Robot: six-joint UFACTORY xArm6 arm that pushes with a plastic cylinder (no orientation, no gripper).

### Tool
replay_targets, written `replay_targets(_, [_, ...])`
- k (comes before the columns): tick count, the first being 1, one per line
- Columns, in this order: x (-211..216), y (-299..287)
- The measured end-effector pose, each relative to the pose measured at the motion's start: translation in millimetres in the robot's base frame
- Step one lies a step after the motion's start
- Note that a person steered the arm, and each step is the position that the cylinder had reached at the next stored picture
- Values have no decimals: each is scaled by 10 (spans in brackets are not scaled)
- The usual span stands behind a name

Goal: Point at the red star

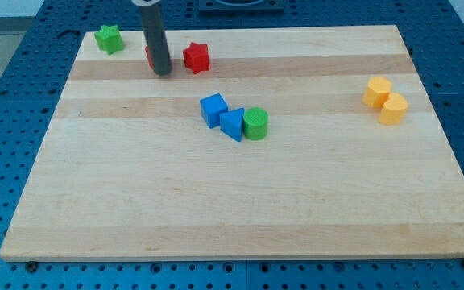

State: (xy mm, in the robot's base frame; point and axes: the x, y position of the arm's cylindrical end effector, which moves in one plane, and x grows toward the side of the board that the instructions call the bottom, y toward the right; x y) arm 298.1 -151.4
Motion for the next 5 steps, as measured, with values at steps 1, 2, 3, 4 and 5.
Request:
replay_targets(1, [-25,-71])
replay_targets(2, [-19,136])
replay_targets(3, [333,434])
replay_targets(4, [459,1039])
replay_targets(5, [25,1844])
